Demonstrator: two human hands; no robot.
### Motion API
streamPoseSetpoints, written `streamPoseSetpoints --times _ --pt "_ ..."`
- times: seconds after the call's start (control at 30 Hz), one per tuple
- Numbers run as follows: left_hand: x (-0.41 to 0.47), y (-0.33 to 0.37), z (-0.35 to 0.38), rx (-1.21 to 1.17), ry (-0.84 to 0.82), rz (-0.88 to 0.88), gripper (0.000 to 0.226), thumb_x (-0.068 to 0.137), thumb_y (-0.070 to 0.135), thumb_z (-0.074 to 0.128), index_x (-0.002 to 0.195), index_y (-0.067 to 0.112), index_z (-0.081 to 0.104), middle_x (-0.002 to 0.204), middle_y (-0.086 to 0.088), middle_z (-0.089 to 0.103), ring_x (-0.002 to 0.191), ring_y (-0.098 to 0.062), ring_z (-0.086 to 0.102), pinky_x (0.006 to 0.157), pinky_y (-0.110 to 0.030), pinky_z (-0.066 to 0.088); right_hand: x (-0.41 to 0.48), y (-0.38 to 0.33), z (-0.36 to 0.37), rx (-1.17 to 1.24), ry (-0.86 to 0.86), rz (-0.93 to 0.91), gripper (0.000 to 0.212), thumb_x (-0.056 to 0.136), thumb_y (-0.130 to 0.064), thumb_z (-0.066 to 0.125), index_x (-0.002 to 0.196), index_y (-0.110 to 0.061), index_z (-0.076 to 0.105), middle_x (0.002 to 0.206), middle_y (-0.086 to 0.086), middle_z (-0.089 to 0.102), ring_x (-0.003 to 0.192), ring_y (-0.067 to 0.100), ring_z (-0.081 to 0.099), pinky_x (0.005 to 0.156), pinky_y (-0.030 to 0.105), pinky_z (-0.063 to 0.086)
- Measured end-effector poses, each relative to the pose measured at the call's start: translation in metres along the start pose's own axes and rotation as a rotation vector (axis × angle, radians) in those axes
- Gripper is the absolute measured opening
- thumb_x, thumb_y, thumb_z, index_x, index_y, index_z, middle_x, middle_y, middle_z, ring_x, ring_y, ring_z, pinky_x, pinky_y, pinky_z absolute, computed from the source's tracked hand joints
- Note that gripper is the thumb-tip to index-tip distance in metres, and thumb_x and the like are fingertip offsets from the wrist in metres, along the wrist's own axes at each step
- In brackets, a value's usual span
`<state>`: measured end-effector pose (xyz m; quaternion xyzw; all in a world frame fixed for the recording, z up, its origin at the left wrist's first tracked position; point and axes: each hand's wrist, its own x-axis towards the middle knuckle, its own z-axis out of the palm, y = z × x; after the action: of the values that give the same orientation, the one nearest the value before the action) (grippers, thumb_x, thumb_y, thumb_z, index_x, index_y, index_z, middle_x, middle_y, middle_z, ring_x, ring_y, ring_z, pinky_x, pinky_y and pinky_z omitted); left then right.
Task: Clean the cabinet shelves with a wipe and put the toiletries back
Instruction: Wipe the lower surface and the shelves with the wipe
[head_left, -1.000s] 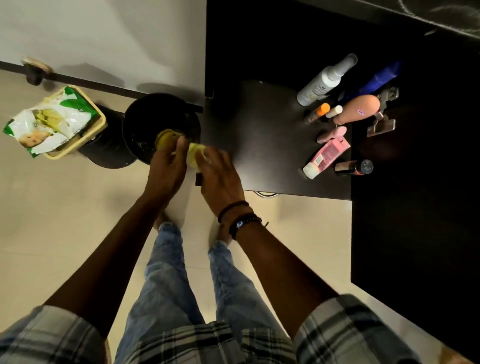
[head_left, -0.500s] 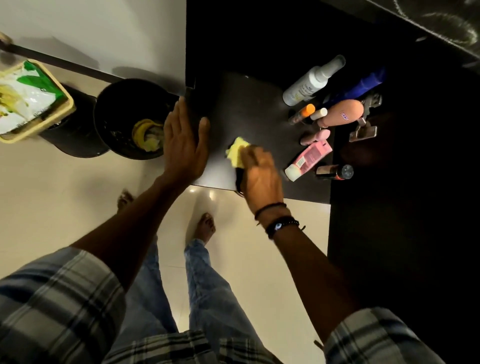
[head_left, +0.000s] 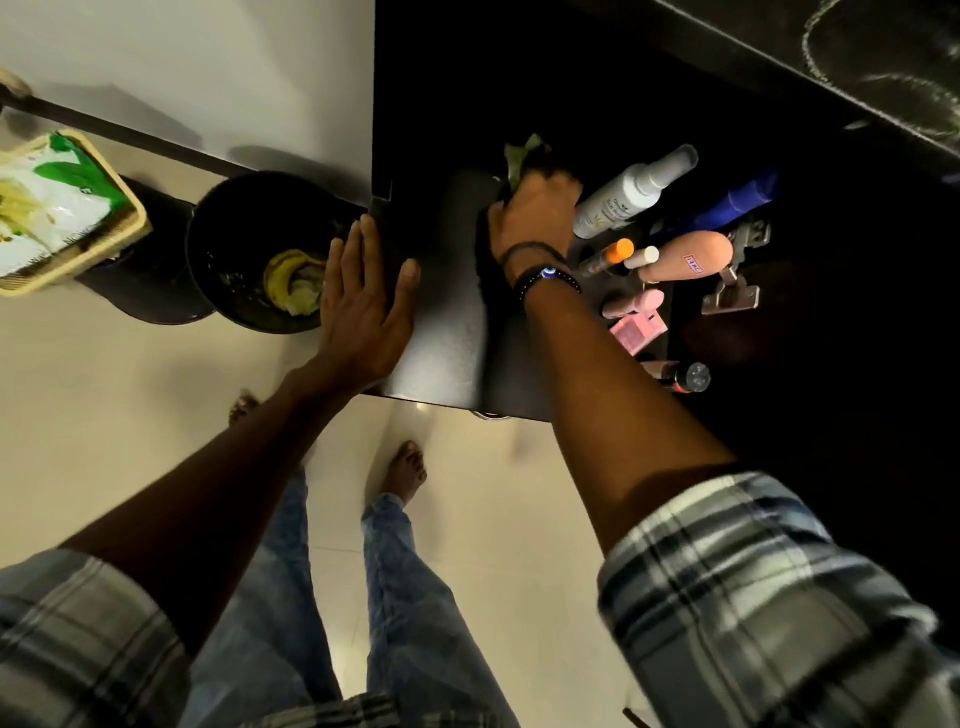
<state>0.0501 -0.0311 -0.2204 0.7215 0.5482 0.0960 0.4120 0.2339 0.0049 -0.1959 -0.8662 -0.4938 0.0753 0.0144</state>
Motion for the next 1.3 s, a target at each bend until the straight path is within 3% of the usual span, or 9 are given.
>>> streamPoseSetpoints --times 0.13,0.3,0.47,0.67,0.8,1.0,1.13,1.23,1.3 --pt "0.003 0.0 -0.002 -0.029 0.003 0.002 0.063 0.1 0.043 0.02 0.151 0.013 -0.002 0.16 -0.004 -0.005 0.146 -0.023 -0.01 0.118 -0.033 -0.007 -0.011 -0.027 0.002 0.096 -0.137 -0.319 0.056 0.085 -0.01 0.046 0.141 -0.01 0.04 0.146 0.012 0.038 0.134 0.029 0.034 0.11 0.031 0.028" --pt "0.001 -0.001 -0.004 -0.093 -0.036 0.008 0.062 0.099 0.043 0.017 0.15 0.015 -0.003 0.16 -0.004 -0.005 0.146 -0.021 -0.009 0.117 -0.033 -0.007 -0.011 -0.001 0.003 0.079 0.061 0.074 0.055 0.081 -0.018 0.057 0.134 -0.007 0.044 0.137 0.015 0.042 0.122 0.033 0.04 0.103 0.033 0.034" --pt "0.002 -0.007 -0.016 -0.706 -0.026 -0.134 0.066 0.097 0.057 0.017 0.151 0.02 0.013 0.158 0.001 0.016 0.14 -0.002 0.018 0.118 -0.03 0.017 -0.071 -0.028 0.023 0.202 0.037 -0.182 0.05 0.079 -0.009 0.049 0.129 -0.011 0.055 0.13 0.013 0.052 0.11 0.035 0.049 0.087 0.037 0.046" --pt "-0.025 -0.026 -0.029 -0.8 0.1 -0.263 0.071 0.093 0.056 0.01 0.143 0.01 0.033 0.143 -0.011 0.044 0.129 -0.016 0.044 0.11 -0.027 0.035 -0.137 -0.056 0.038 0.226 0.064 -0.498 0.054 0.061 0.003 0.075 0.113 -0.008 0.066 0.118 0.014 0.065 0.1 0.036 0.062 0.076 0.04 0.057" --pt "-0.029 -0.028 -0.028 -0.753 0.068 -0.264 0.057 0.101 0.043 0.006 0.148 0.013 0.02 0.149 -0.003 0.034 0.129 -0.007 0.037 0.089 -0.003 0.032 -0.084 -0.067 0.026 0.339 0.083 -0.228 0.048 0.081 0.008 0.048 0.124 -0.008 0.06 0.131 0.016 0.055 0.109 0.041 0.052 0.083 0.04 0.051" --pt "-0.027 -0.013 -0.034 -0.757 -0.003 -0.13 0.067 0.097 0.051 0.01 0.137 0.004 0.037 0.137 -0.02 0.045 0.13 -0.021 0.044 0.111 -0.037 0.037 -0.122 -0.064 0.022 0.342 0.043 -0.31 0.028 0.079 0.001 0.063 0.106 -0.005 0.067 0.112 0.018 0.064 0.093 0.04 0.059 0.072 0.044 0.055" --pt "-0.048 0.002 -0.033 -0.622 -0.049 -0.057 0.046 0.105 0.031 0.016 0.147 0.013 0.023 0.146 0.001 0.033 0.129 0.001 0.035 0.105 -0.009 0.032 -0.2 -0.023 0.023 0.263 -0.002 -0.348 0.059 0.055 0.009 0.076 0.111 -0.009 0.068 0.111 0.014 0.066 0.095 0.035 0.064 0.072 0.033 0.057" --pt "-0.073 0.013 -0.034 -0.541 -0.106 -0.044 0.047 0.104 0.03 0.016 0.148 0.015 0.022 0.145 0.009 0.029 0.131 0.002 0.029 0.096 0.005 0.025 -0.231 0.022 0.014 0.27 -0.045 -0.102 0.054 0.069 0.006 0.066 0.121 -0.009 0.062 0.12 0.017 0.059 0.106 0.036 0.057 0.084 0.036 0.055" --pt "-0.089 0.016 -0.034 -0.466 -0.141 -0.05 0.053 0.102 0.042 0.015 0.149 0.017 0.019 0.148 0.011 0.024 0.135 0.001 0.022 0.105 -0.003 0.02 -0.237 0.046 0.005 0.3 -0.101 0.107 0.046 0.082 0.003 0.053 0.125 -0.011 0.058 0.127 0.018 0.051 0.113 0.036 0.05 0.092 0.04 0.047"
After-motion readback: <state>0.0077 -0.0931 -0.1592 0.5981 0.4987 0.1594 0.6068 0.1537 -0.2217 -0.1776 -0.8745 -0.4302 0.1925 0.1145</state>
